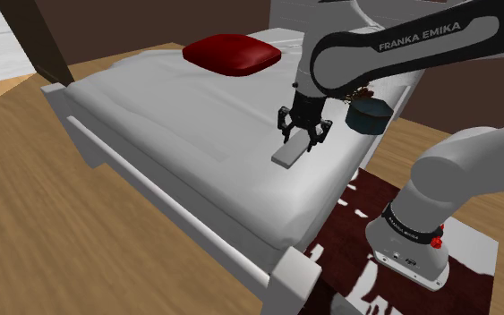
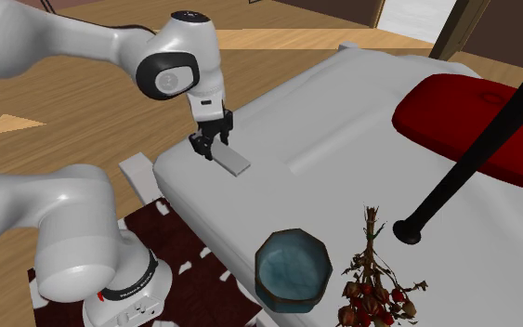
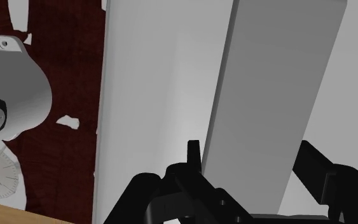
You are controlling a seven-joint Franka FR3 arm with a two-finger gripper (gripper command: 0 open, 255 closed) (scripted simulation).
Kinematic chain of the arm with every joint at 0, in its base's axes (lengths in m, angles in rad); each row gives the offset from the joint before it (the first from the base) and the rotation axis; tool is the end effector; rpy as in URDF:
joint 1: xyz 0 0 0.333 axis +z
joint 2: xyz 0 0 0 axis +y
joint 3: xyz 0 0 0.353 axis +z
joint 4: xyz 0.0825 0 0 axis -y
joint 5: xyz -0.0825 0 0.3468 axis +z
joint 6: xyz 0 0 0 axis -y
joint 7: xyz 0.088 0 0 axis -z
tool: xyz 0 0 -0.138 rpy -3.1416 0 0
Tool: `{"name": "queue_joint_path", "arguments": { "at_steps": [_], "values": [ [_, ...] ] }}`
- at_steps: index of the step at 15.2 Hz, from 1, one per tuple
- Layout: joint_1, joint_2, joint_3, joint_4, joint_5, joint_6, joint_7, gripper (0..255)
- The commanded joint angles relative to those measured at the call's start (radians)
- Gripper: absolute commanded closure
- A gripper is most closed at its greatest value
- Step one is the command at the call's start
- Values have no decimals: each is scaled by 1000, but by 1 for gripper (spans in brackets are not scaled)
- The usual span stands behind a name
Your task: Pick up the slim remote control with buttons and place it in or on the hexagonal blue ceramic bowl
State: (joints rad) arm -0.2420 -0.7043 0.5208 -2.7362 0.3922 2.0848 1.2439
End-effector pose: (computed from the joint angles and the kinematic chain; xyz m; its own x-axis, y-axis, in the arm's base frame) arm 0.2726 0.1059 0.4130 0.2978 -0.9546 -0.0090 -0.9545 -0.2976 -0.0185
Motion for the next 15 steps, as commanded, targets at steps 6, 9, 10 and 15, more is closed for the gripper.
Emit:
{"name": "queue_joint_path", "arguments": {
  "at_steps": [6,9,10,15],
  "values": [
    [-6,-41,-35,73,-28,-113,5,255],
    [-9,-53,-48,105,-39,-158,7,255],
    [-10,-56,-53,117,-43,-172,7,255],
    [-16,-68,-73,175,-60,-242,11,255]
  ]
}}
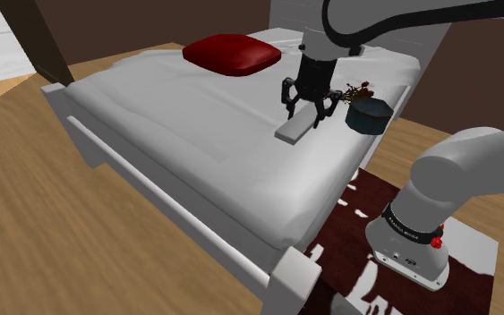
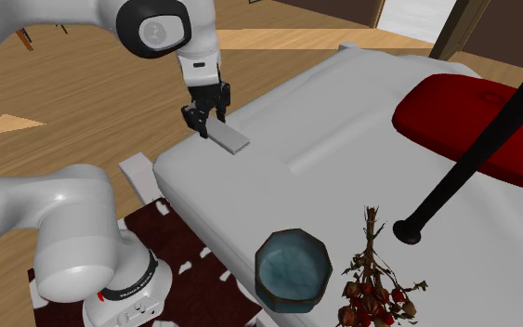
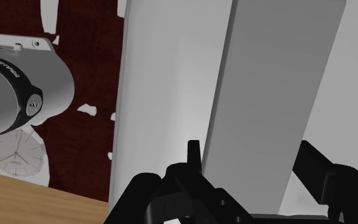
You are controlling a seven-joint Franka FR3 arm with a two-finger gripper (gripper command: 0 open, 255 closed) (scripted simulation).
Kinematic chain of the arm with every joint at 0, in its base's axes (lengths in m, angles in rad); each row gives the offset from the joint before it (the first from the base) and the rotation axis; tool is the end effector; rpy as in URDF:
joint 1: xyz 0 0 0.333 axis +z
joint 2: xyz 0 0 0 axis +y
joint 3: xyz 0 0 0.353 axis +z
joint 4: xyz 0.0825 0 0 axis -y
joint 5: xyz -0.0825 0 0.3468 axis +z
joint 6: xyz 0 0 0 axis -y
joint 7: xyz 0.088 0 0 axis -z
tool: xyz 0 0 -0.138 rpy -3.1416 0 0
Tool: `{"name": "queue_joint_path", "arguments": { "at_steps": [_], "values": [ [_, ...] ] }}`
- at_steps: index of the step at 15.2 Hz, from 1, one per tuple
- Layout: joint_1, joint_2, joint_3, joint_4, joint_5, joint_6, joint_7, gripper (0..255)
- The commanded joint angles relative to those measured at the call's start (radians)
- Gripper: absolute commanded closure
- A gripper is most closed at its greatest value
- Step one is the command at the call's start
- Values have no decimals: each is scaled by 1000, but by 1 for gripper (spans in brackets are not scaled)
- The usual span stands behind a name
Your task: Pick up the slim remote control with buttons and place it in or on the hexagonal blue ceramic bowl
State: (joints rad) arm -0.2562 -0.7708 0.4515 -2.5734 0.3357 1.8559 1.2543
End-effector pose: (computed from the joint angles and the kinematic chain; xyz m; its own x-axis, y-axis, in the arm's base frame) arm 0.2681 0.1068 0.4840 0.2979 -0.9546 -0.0090 -0.9545 -0.2977 -0.0182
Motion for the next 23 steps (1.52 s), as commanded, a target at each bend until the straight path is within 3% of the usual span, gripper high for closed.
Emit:
{"name": "queue_joint_path", "arguments": {
  "at_steps": [1,4,14,23],
  "values": [
    [-3,-3,-8,24,-7,-27,1,255],
    [-6,-5,-17,57,-15,-62,3,255],
    [-105,-72,-255,-25,-169,-83,-248,255],
    [-220,-6,-458,5,-321,-58,-470,255]
  ]
}}
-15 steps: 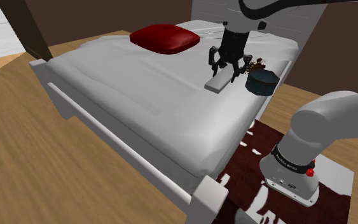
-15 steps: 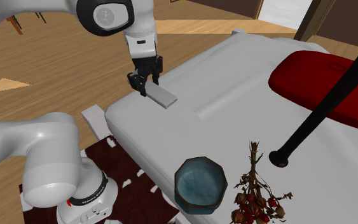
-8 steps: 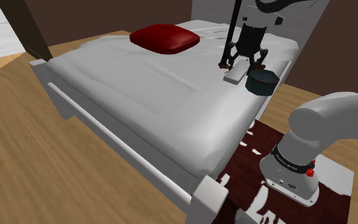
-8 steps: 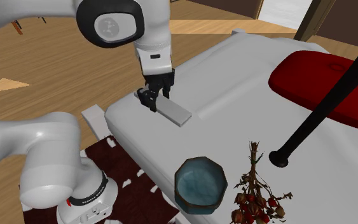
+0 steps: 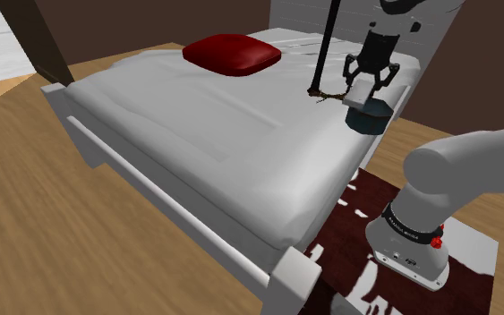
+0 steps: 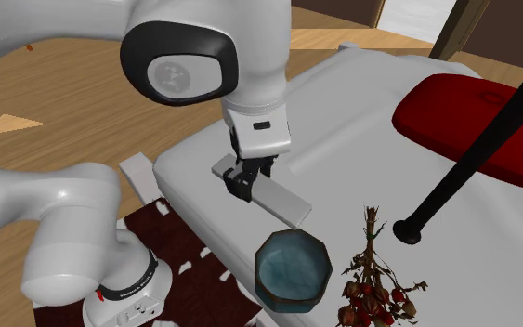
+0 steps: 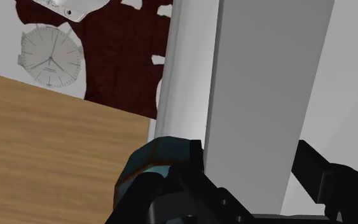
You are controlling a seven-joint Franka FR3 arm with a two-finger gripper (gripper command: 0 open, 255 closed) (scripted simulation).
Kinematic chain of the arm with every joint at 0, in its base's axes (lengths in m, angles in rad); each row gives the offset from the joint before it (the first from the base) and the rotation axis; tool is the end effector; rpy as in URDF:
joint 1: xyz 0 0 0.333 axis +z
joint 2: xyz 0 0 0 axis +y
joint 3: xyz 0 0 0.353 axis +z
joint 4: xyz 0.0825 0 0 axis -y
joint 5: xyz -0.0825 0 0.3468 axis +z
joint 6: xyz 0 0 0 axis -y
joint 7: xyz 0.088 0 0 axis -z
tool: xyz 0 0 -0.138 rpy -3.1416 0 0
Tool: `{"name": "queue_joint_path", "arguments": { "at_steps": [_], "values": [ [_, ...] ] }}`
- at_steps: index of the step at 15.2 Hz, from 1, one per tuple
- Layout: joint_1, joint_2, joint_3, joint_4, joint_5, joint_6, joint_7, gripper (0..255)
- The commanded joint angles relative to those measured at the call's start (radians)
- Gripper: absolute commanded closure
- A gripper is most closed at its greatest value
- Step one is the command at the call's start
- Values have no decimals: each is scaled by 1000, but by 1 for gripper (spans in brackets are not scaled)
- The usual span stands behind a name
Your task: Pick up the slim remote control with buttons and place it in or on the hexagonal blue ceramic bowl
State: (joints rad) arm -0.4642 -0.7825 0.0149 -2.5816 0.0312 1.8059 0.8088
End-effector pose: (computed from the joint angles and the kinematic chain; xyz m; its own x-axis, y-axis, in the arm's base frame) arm 0.2316 -0.1070 0.5060 0.2968 -0.9549 -0.0098 -0.9548 -0.2966 -0.0186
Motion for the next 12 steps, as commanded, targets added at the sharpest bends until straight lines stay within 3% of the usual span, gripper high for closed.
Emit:
{"name": "queue_joint_path", "arguments": {
  "at_steps": [1,9,12],
  "values": [
    [-24,20,-43,23,-31,-4,-49,255],
    [-97,179,-211,143,-125,39,-238,255],
    [-98,183,-215,106,-128,81,-238,255]
  ]
}}
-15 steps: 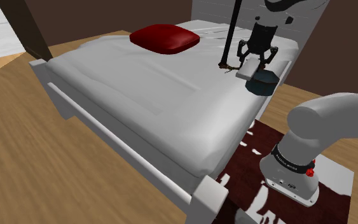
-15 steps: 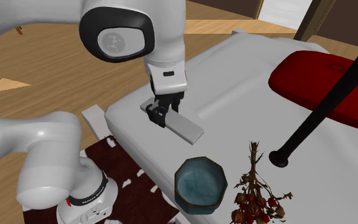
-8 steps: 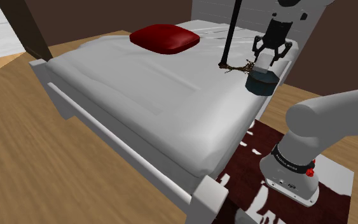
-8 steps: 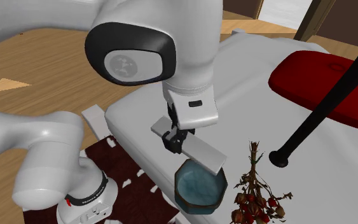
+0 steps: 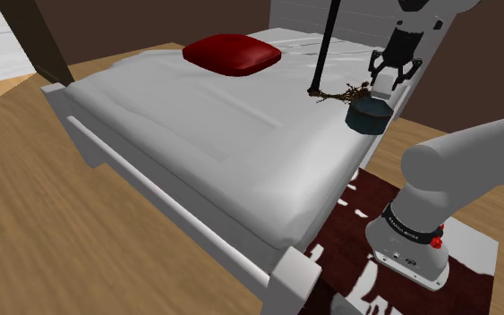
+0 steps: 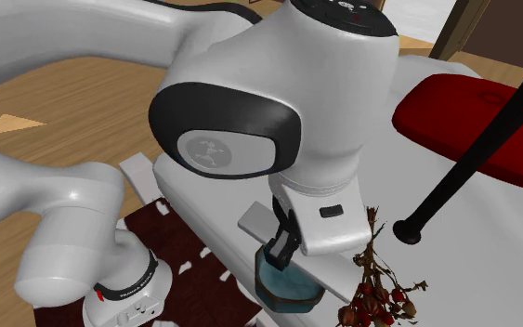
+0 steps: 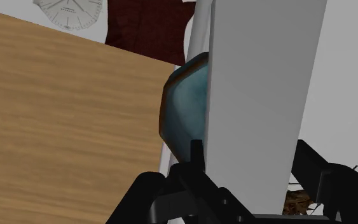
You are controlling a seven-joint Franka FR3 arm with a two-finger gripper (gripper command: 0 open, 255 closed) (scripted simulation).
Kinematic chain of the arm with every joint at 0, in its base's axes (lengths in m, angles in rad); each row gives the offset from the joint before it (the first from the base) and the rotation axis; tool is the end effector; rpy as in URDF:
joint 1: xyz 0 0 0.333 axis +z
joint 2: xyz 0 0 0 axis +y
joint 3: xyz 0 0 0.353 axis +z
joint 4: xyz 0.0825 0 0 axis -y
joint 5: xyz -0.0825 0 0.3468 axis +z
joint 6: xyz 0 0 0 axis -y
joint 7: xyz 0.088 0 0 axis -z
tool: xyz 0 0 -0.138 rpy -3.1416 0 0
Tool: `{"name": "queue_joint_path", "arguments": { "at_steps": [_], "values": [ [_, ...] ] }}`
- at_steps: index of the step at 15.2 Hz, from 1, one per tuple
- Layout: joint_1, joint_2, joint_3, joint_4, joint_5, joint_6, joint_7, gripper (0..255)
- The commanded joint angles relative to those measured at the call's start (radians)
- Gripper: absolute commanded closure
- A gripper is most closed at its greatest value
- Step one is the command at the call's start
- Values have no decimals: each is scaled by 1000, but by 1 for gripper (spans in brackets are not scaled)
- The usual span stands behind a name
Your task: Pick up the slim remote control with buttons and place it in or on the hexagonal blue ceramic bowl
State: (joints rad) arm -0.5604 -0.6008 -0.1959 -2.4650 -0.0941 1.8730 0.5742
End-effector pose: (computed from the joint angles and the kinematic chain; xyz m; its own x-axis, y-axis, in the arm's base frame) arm 0.2171 -0.2305 0.5077 0.2974 -0.9547 -0.0097 -0.9546 -0.2972 -0.0180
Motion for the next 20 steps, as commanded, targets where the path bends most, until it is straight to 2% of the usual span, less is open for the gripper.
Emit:
{"name": "queue_joint_path", "arguments": {
  "at_steps": [1,11,19,20],
  "values": [
    [-2,4,-5,-23,-4,27,-4,255],
    [-5,40,-20,-133,-12,174,-6,255],
    [-5,41,-20,-137,-12,179,-6,255],
    [-5,41,-20,-137,-12,179,-6,0]
  ]
}}
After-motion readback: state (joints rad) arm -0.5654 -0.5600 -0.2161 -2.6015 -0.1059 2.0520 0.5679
